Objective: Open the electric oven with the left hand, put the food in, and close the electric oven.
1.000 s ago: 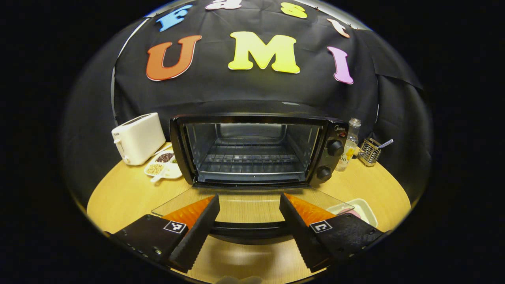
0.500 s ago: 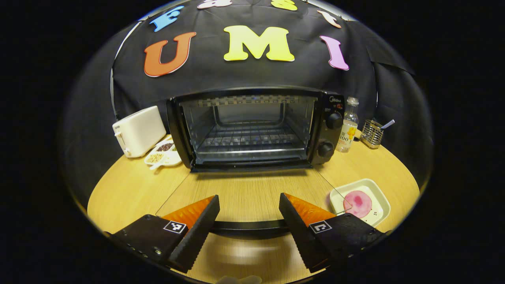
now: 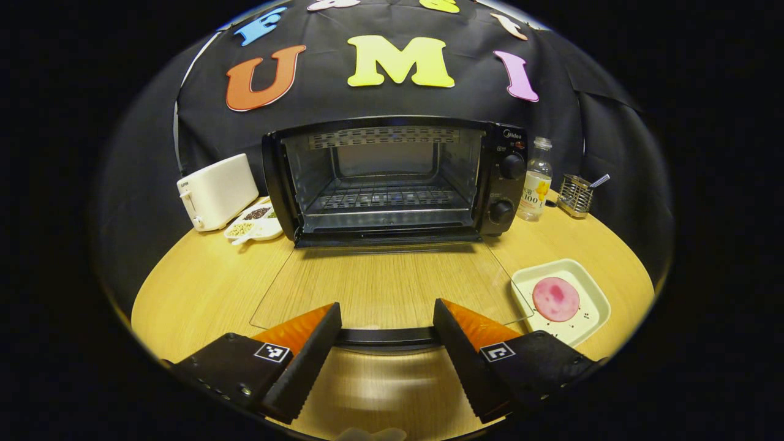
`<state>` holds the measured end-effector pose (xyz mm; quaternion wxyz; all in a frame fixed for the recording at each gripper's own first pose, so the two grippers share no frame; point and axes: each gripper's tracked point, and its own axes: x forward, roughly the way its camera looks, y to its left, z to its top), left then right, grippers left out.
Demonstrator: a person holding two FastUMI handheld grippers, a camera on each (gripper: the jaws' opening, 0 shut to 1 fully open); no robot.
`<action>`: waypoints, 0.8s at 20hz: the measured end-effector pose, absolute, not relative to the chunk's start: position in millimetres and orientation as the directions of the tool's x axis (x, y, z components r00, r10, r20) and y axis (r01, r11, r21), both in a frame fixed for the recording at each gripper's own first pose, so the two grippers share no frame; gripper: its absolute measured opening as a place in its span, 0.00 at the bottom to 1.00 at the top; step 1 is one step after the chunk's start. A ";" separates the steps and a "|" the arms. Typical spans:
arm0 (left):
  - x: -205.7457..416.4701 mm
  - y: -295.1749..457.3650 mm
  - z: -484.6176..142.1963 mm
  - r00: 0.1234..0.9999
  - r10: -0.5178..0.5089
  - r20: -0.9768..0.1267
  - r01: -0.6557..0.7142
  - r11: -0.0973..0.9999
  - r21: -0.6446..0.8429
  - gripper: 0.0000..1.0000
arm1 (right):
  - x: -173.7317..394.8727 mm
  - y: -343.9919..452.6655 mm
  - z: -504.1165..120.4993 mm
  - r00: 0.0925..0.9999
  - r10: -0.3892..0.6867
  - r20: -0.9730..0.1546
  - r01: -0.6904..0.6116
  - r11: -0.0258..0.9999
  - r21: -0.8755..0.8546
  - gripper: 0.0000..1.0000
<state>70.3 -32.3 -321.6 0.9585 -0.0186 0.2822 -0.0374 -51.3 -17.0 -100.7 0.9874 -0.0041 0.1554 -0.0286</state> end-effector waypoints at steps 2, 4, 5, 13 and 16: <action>69.9 -30.2 -313.9 0.851 -0.076 -0.520 0.049 0.997 -0.065 0.96 | -52.7 -18.1 -101.7 0.950 -0.059 -0.305 0.057 0.998 -0.016 1.00; 66.7 -27.0 -302.1 0.865 -0.073 -0.496 0.051 0.997 -0.057 0.96 | -49.4 -25.2 -104.1 0.949 -0.078 -0.306 0.079 0.997 -0.009 1.00; 65.0 -26.6 -293.1 0.875 -0.077 -0.479 0.057 0.997 -0.057 0.96 | -48.1 -25.6 -108.2 0.947 -0.080 -0.312 0.084 0.996 0.001 1.00; 25.4 -2.1 -194.2 0.935 -0.087 -0.343 0.068 0.996 -0.066 0.96 | -6.9 -10.3 -145.1 0.930 -0.003 -0.366 0.008 1.000 0.010 0.99; 2.5 11.2 -151.5 0.957 -0.076 -0.281 0.063 0.997 -0.052 0.96 | 16.7 4.1 -174.1 0.909 0.055 -0.414 -0.052 0.998 0.019 0.94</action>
